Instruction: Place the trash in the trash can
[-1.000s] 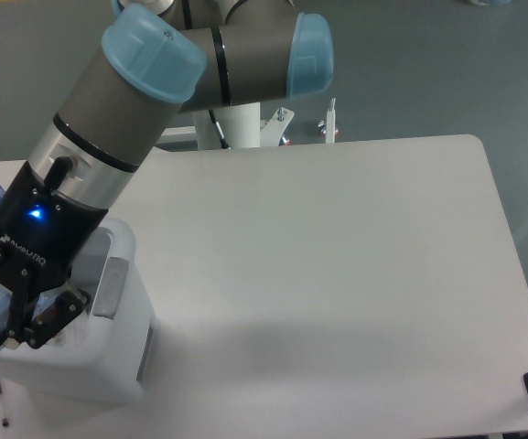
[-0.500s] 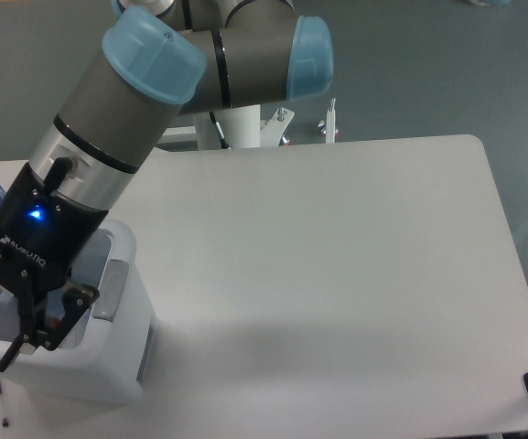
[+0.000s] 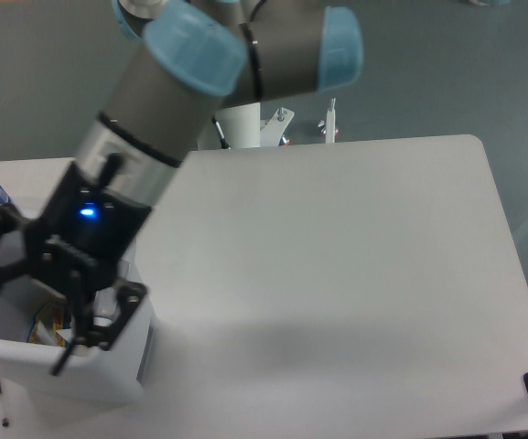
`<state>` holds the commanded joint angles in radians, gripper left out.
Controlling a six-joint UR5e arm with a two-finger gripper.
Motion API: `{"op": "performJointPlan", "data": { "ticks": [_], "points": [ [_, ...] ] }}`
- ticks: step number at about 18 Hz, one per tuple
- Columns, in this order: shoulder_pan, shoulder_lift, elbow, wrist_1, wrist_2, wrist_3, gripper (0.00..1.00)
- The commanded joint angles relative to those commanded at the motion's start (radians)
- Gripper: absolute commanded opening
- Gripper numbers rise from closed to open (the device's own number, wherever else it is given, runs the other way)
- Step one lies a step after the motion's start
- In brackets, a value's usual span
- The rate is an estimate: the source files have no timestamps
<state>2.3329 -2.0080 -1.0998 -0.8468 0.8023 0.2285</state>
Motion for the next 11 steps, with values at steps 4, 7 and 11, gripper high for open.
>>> {"op": "performJointPlan", "data": {
  "ticks": [4, 7, 11],
  "points": [
    [0.112, -0.006, -0.072, 0.000, 0.006, 0.082, 1.00],
    [0.218, -0.002, -0.175, 0.000, 0.020, 0.239, 1.00],
    [0.359, 0.020, -0.277, -0.006, 0.038, 0.457, 1.00]
  ]
}}
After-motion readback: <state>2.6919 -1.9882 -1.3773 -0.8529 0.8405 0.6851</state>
